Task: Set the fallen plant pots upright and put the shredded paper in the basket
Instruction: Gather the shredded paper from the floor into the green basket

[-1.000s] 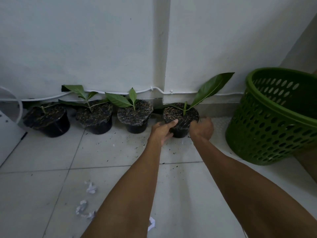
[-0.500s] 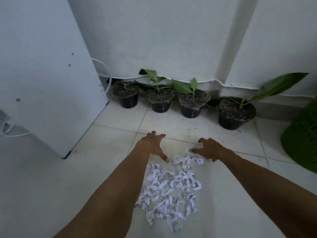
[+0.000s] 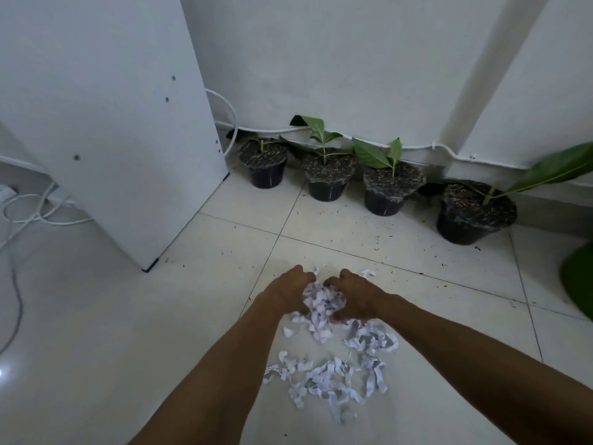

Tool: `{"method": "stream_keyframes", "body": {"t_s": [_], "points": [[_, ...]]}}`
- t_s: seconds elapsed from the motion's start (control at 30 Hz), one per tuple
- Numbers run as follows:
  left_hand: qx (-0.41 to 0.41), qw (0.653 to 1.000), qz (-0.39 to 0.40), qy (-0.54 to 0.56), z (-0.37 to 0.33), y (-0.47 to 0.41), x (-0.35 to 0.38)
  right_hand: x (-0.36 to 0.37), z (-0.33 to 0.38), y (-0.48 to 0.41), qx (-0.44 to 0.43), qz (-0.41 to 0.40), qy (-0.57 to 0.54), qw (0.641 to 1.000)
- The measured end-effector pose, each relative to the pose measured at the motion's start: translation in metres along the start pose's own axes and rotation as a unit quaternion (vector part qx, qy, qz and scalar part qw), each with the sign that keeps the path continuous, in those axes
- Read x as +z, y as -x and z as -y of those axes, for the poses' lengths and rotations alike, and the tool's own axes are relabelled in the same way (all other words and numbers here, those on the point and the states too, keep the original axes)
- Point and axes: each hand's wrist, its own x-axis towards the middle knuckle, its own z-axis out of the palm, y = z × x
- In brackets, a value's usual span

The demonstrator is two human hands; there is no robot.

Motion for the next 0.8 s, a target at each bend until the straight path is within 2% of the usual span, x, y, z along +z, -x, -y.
{"method": "stream_keyframes", "body": {"t_s": [0.1, 0.17, 0.3, 0.5, 0.67, 0.8], "points": [[0.019, 0.995, -0.070, 0.064, -0.002, -0.005, 0.000, -0.006, 0.003, -0.002, -0.006, -0.074, -0.052, 0.996], [0.033, 0.993, -0.093, 0.070, 0.004, -0.003, 0.000, -0.013, 0.000, -0.001, 0.008, -0.093, -0.065, 0.994], [0.046, 0.995, -0.051, -0.066, 0.021, 0.011, 0.005, -0.018, -0.007, 0.008, 0.037, -0.028, 0.012, 0.999], [0.033, 0.993, -0.010, -0.116, 0.025, 0.017, 0.013, -0.001, 0.002, 0.001, 0.010, -0.024, 0.035, 0.999], [-0.002, 1.000, -0.018, 0.001, 0.013, 0.010, 0.013, 0.004, 0.014, -0.009, -0.013, -0.034, -0.002, 0.999], [-0.023, 0.995, -0.049, 0.085, -0.003, 0.005, 0.007, 0.005, 0.018, -0.010, -0.030, -0.081, -0.056, 0.995]]}}
